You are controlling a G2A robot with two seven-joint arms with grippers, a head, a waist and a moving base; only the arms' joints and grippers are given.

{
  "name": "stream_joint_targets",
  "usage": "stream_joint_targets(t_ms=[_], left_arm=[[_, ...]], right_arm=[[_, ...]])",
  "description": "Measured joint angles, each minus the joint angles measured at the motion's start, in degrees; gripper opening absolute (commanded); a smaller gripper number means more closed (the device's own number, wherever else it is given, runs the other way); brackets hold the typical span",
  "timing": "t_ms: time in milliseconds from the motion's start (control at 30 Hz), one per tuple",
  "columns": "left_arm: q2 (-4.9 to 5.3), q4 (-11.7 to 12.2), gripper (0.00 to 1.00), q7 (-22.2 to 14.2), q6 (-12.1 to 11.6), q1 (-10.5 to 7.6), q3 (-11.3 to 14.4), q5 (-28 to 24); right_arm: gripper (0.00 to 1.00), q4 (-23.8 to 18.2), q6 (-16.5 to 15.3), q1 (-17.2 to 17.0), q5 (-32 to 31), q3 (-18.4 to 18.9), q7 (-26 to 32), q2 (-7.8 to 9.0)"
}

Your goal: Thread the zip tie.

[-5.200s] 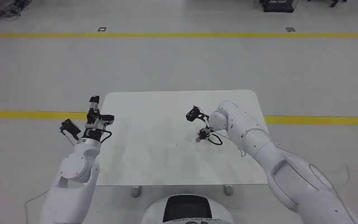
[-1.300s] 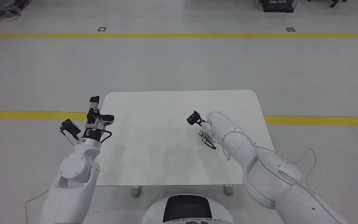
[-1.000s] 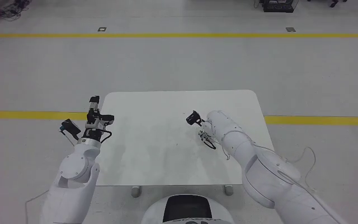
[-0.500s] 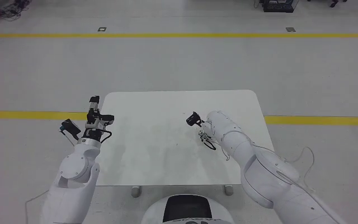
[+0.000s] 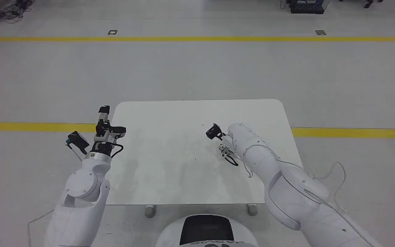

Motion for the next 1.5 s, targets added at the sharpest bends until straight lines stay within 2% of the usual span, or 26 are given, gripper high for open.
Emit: stream_joint_targets(t_ms=[300,533,1100,1333,1500], left_arm=[[0.00,0.0,1.00,0.0,0.0,0.00,0.0,0.0],[0.00,0.0,1.00,0.0,0.0,0.00,0.0,0.0],[0.00,0.0,1.00,0.0,0.0,0.00,0.0,0.0],[0.00,0.0,1.00,0.0,0.0,0.00,0.0,0.0],[0.00,0.0,1.00,0.0,0.0,0.00,0.0,0.0]], right_arm=[[0.15,-0.2,-0.8,0.5,-0.1,0.5,-1.1,0.08],[0.18,0.0,-4.4,0.8,0.4,1.1,0.0,0.34],[0.16,0.1,-5.0,0.1,0.9,1.9,0.6,0.58],[0.09,0.3,-4.8,0.2,0.5,2.0,0.4,0.58],[0.09,0.3,-4.5,0.2,0.2,2.1,0.4,0.54]])
